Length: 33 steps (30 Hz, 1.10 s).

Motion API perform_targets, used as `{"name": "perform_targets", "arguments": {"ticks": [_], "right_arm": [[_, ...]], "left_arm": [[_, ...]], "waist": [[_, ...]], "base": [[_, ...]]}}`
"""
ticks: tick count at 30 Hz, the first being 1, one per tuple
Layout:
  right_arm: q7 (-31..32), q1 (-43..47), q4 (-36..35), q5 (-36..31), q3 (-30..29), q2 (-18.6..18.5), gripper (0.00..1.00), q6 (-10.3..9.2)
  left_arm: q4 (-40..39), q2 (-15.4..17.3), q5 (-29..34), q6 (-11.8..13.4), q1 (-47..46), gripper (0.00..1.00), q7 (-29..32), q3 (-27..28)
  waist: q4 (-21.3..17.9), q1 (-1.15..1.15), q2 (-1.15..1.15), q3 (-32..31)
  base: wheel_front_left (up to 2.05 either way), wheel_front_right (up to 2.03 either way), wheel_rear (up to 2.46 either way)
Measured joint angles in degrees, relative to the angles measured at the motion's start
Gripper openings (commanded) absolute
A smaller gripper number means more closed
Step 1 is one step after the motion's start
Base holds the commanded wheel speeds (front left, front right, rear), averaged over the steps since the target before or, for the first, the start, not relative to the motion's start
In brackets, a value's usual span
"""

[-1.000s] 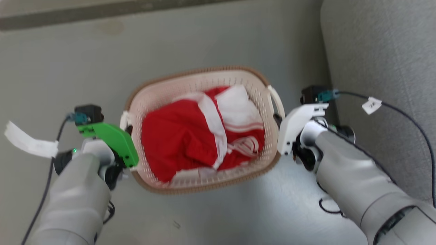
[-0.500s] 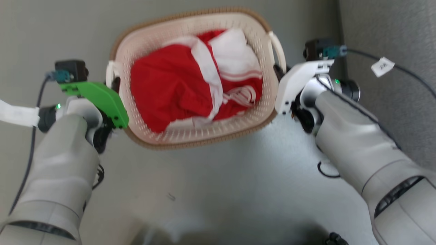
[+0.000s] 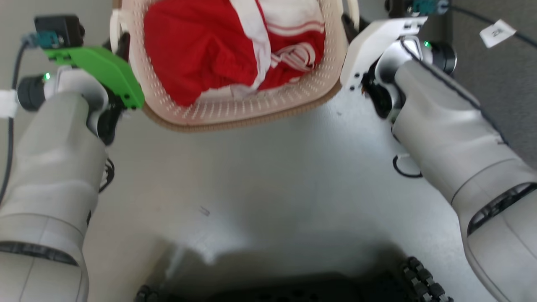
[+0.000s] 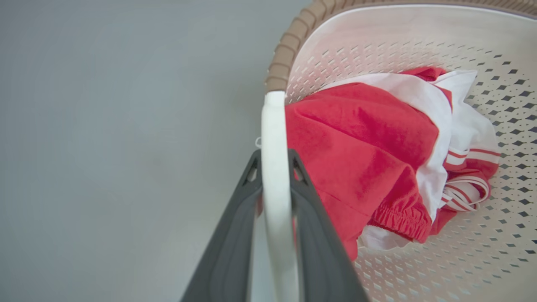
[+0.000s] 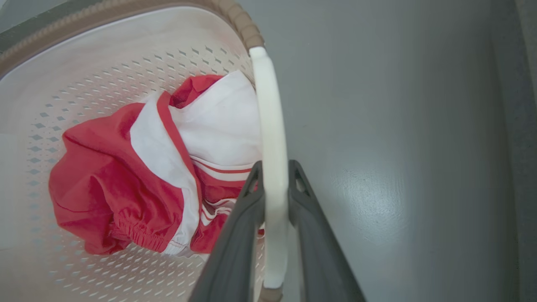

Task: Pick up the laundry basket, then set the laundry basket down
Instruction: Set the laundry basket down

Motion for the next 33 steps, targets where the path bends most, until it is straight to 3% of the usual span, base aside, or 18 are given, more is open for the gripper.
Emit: {"name": "perform_targets", "arguments": {"ticks": [12, 28, 29, 30, 31, 32, 33], "right_arm": [[-3.0, -2.9, 2.0, -0.9, -0.4, 0.1, 0.00, -0.52], [-5.4, -4.9, 2.4, -0.9, -0.4, 0.1, 0.00, -0.51], [-5.5, -5.0, 2.5, -0.9, -0.4, 0.1, 0.18, -0.51], [-5.5, -5.1, 2.5, -0.9, -0.4, 0.1, 0.46, -0.51], [-5.5, -5.2, 2.7, -0.9, -0.6, 0.2, 0.93, -0.67], [-5.5, -5.2, 3.0, -0.9, -0.7, 0.0, 1.00, -0.94], [-5.5, -5.2, 3.2, -0.9, -0.7, -0.2, 1.00, -1.03]], "left_arm": [[0.6, -0.4, 0.5, 0.0, -2.6, 0.00, -2.7, -0.2], [1.7, -0.6, 0.5, 0.0, -4.5, 0.00, -4.2, -0.2], [1.9, -0.7, 0.5, 0.0, -4.6, 0.00, -4.5, -0.2], [2.0, -0.7, 0.5, 0.0, -4.7, 0.00, -4.6, -0.2], [2.2, -1.0, 0.5, 0.0, -4.9, 0.08, -4.6, -0.1], [2.3, -1.0, 0.5, 0.0, -4.9, 0.39, -4.6, -0.1], [2.3, -1.0, 0.5, 0.0, -4.9, 0.72, -4.6, -0.1]], "waist": [[0.4, 0.00, 0.00, 7.2], [0.7, -0.01, 0.00, 9.2], [0.8, -0.01, 0.00, 9.2], [0.8, -0.01, 0.00, 9.2], [0.9, -0.01, 0.00, 9.3], [0.9, -0.01, 0.00, 9.3], [0.9, -0.01, 0.00, 9.2]], "base": [[0.00, 0.00, 0.00], [0.00, 0.00, 0.00], [0.00, 0.00, 0.00], [0.00, 0.00, 0.00], [0.00, 0.00, 0.00], [0.00, 0.00, 0.00], [0.00, 0.00, 0.00]]}}
